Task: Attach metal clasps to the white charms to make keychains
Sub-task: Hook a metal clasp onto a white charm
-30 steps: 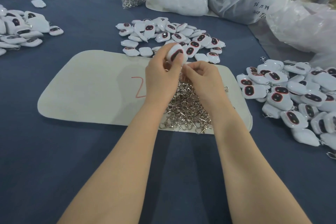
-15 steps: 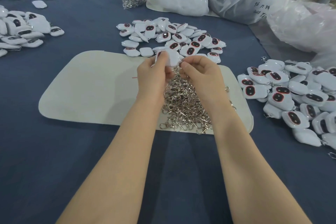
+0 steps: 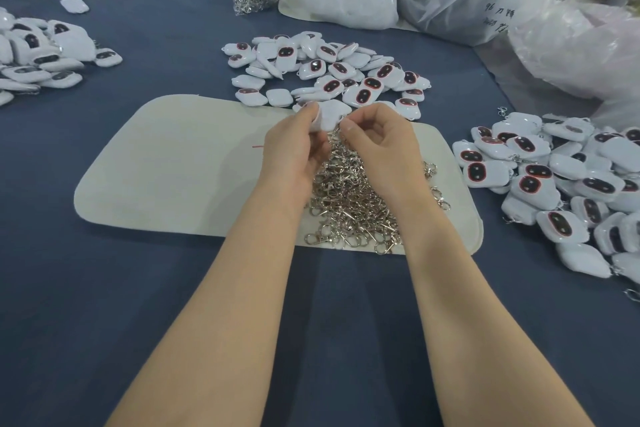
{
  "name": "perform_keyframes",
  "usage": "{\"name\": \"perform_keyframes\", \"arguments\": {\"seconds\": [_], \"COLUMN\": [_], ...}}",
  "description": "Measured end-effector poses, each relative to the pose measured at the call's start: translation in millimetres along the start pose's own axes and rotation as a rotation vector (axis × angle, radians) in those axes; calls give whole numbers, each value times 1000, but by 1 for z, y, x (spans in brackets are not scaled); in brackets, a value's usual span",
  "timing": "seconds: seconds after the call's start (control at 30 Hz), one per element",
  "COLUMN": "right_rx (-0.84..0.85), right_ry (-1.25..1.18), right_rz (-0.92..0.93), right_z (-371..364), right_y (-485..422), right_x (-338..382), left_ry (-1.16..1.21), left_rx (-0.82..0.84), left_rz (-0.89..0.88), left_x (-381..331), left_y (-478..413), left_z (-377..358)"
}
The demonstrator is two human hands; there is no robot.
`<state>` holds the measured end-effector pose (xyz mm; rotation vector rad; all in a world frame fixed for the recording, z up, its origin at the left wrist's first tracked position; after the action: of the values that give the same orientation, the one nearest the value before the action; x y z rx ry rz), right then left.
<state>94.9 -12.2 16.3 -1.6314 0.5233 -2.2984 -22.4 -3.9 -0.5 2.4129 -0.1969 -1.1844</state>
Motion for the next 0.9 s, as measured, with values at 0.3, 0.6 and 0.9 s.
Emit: {"name": "perform_keyframes", "arguments": {"seconds": [0.3,0.6,0.9], "right_rx": [6,57,30], "right_ry": [-92,-232,-574], "right_rz": [-76,-196,-252], "right_z": [4,4,5], "right_y": [-2,-3,-3], "right_x": [-4,-13,-8], "left_ry": [-500,-707,-530], "left_rx": [-5,2,53], "left_rz": [-600,-770,-652], "left_x": [-8,-3,-8], "left_y": [14,14,15], "left_z": [-13,-15,-14]}}
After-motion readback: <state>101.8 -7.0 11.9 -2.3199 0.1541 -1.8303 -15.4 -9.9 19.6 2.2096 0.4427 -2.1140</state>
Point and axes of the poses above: each hand's wrist, its own y-axis away from the middle knuckle, its own z-axis out of the back of the hand, x = y × z, the point moved 3 cm from there along -y, towards the middle knuckle, and after that the axes turned 11 degrees about z, right-handed, at the moved point
